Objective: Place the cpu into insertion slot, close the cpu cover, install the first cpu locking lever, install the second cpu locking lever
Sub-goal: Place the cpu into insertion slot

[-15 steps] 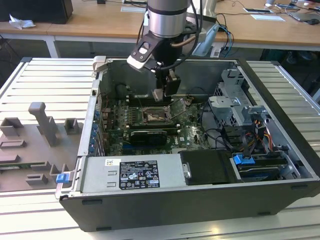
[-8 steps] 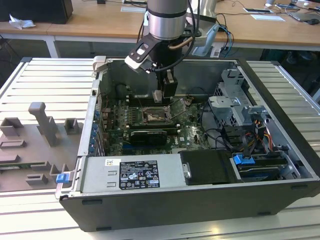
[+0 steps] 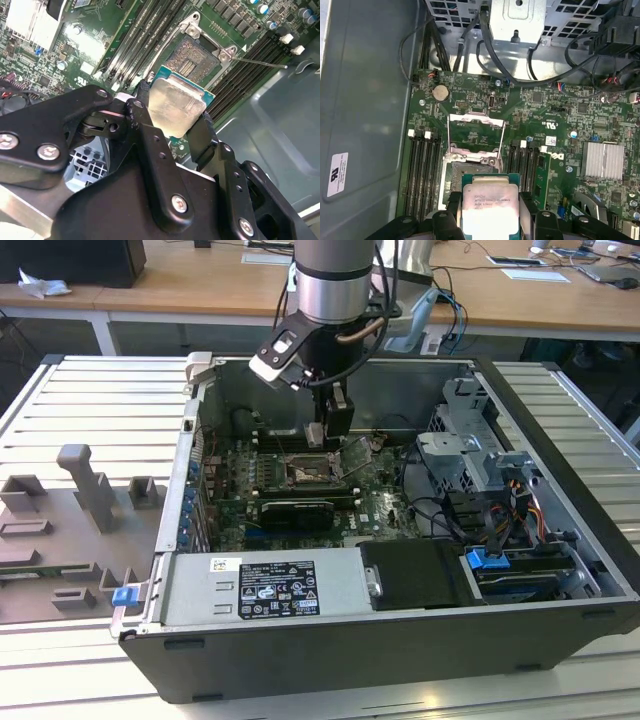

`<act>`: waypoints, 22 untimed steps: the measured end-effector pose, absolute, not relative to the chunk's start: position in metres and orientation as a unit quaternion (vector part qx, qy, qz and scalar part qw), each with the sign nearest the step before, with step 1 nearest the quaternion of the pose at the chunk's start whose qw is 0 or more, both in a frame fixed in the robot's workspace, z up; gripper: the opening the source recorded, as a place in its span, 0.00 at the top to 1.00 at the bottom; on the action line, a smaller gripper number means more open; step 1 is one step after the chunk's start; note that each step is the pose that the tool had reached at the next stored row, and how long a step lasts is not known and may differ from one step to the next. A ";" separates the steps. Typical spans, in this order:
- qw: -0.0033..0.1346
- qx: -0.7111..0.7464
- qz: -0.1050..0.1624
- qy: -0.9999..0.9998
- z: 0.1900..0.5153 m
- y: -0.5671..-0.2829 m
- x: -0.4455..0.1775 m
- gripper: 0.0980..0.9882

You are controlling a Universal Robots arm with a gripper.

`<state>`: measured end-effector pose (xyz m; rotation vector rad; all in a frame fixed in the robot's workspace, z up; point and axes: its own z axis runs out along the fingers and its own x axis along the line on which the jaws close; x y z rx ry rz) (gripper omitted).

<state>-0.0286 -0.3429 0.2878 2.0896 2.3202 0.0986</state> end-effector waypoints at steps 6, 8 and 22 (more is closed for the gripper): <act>0.009 0.680 0.031 0.732 0.285 -0.343 -0.029 0.50; 0.010 0.693 0.031 0.720 0.284 -0.343 -0.029 0.50; 0.010 0.699 0.031 0.715 0.272 -0.343 -0.029 0.50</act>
